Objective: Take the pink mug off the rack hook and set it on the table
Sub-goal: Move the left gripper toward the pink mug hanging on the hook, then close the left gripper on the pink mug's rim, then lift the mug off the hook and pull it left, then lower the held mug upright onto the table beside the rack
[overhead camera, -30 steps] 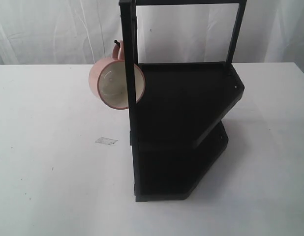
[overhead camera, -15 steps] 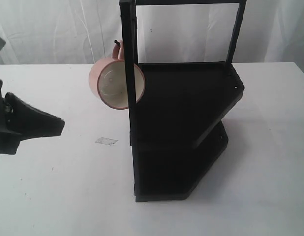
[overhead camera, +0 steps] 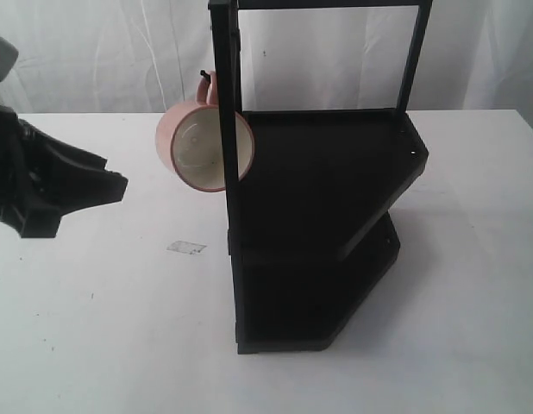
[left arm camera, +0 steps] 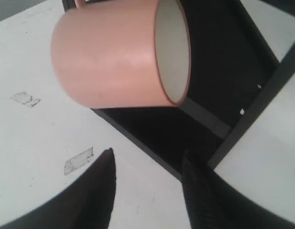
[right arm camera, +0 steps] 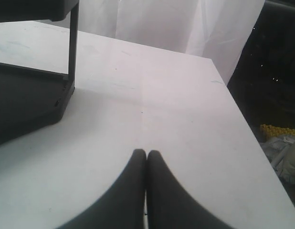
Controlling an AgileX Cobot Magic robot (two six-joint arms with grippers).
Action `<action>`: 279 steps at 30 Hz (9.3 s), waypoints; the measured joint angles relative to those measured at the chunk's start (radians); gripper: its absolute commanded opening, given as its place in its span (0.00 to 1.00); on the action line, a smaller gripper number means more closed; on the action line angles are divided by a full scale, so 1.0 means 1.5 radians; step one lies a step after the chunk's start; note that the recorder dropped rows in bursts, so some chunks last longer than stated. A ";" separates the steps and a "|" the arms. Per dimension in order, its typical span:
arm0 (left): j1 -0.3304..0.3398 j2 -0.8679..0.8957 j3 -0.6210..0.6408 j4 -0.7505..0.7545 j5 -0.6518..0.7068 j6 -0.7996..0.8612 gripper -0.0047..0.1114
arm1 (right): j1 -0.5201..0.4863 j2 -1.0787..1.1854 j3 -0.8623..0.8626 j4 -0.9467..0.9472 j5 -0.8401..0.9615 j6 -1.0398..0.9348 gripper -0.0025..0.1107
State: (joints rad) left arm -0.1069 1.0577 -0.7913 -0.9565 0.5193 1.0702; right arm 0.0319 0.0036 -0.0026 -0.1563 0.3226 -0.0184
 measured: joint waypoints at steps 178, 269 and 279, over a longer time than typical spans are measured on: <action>-0.155 0.168 -0.224 0.558 -0.120 -0.477 0.04 | 0.000 0.000 0.000 0.000 0.000 0.000 0.02; -0.131 0.457 -0.352 0.618 0.117 -0.580 0.04 | 0.000 0.000 0.000 0.000 0.000 0.000 0.02; -0.131 0.485 -0.353 0.618 0.098 -0.553 0.04 | 0.000 0.000 0.000 0.000 0.000 0.005 0.02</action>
State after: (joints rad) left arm -0.3036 1.7847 -1.3208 -0.0301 0.6658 0.2404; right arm 0.0319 0.0036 -0.0026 -0.1556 0.3226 -0.0111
